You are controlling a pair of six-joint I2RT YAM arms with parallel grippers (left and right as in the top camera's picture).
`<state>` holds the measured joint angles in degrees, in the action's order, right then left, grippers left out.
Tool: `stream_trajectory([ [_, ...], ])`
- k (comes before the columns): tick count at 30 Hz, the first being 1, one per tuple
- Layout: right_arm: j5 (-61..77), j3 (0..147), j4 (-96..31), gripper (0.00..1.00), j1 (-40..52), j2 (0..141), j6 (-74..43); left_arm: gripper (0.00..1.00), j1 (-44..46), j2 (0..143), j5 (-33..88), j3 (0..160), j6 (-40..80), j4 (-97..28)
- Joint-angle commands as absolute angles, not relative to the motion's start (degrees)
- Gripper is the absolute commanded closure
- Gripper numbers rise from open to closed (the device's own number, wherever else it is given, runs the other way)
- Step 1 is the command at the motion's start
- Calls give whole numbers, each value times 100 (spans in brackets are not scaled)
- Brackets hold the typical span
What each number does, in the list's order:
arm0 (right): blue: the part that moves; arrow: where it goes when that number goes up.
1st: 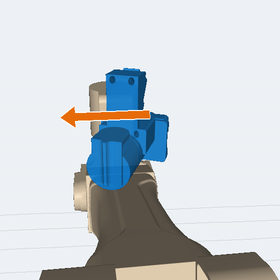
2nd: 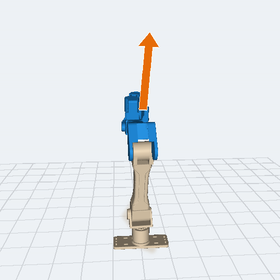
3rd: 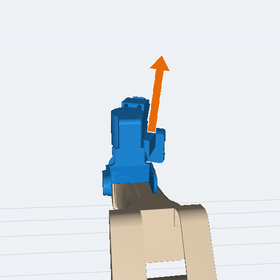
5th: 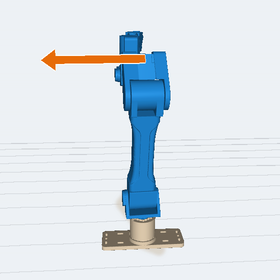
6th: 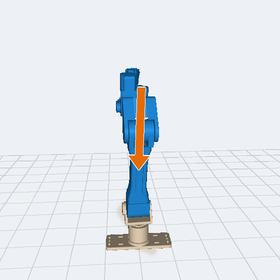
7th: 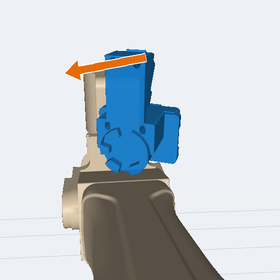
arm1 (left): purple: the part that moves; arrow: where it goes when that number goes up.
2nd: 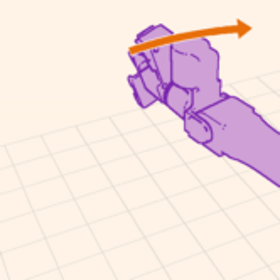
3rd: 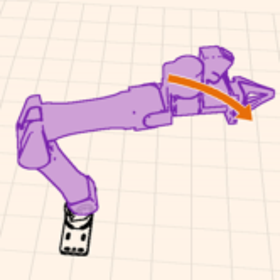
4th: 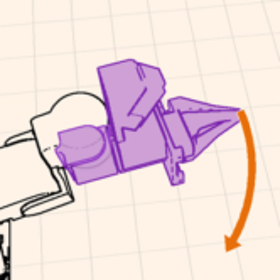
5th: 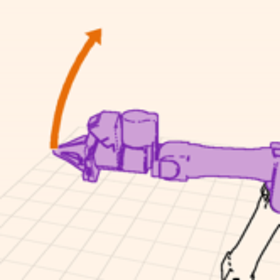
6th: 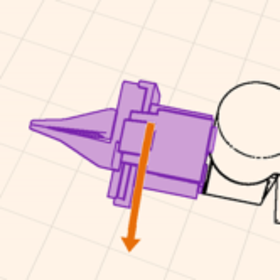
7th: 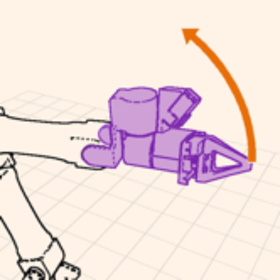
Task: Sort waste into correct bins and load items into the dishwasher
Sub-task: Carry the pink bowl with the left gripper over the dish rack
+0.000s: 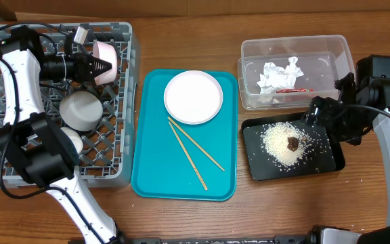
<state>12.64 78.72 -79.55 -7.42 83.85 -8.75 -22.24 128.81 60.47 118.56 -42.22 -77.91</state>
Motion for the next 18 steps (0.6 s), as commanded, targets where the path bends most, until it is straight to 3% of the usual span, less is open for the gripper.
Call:
stream_trajectory([
  [1,1245,7946,-7957,11,-746,8337,-851,96,-2259,12938,6097,11668,-4329,-7673],
  [18,1245,7946,-8012,12,-746,8337,-854,96,-2757,12971,7196,11616,-4045,-7583],
])
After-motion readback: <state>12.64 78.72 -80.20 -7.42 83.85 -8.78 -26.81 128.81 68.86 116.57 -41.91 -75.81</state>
